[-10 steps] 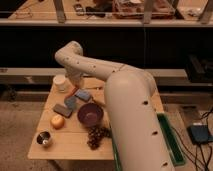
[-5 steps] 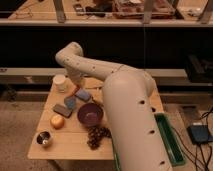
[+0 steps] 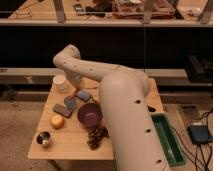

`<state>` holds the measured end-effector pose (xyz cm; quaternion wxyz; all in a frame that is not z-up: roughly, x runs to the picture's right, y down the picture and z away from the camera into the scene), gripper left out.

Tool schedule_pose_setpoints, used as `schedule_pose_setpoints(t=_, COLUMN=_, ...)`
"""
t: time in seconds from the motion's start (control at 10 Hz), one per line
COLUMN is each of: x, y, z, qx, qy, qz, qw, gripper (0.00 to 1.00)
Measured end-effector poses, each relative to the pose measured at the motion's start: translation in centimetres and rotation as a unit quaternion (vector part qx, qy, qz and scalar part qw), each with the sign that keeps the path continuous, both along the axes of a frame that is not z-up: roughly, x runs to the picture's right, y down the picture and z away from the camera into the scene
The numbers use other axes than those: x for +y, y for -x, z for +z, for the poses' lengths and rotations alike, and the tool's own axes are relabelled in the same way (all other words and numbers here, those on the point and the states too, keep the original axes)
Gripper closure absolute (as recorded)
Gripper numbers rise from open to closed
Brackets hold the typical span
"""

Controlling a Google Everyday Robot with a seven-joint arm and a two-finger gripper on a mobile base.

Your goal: Place pepper in plastic cup

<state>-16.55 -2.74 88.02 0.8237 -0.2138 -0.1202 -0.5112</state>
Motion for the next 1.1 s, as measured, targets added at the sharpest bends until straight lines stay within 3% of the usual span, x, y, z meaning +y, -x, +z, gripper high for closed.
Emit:
schedule_pose_setpoints(t=0.4, x=0.9, y=1.0, z=-0.5, qx=-0.002, qy=0.004, qz=-0.025, qw=0.9997, gripper=0.99)
schedule_pose_setpoints(t=0.7, x=1.4, y=1.6, z=-0.7, qx=0.000, qy=0.007, qz=-0.026, qw=0.9996, gripper=0.74)
schedule_pose_setpoints(t=1.1, x=1.2, y=1.9, z=-0.7, qx=0.005, qy=0.006, qz=-0.018, qw=0.9998, gripper=0.34)
